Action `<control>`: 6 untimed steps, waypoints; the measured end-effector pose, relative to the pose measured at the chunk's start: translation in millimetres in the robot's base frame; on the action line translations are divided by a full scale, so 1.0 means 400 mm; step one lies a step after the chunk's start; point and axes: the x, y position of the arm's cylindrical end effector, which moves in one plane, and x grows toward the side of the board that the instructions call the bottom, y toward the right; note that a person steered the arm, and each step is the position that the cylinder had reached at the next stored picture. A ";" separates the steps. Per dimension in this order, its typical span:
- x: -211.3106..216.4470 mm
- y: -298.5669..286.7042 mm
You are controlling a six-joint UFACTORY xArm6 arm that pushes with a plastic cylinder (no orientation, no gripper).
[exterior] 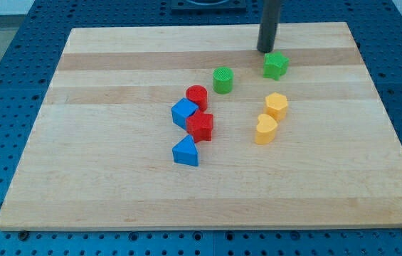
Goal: Move the green star to the green circle
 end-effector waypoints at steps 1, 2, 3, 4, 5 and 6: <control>0.035 -0.086; 0.021 -0.136; -0.079 -0.060; -0.048 0.143; 0.049 0.243; 0.089 0.243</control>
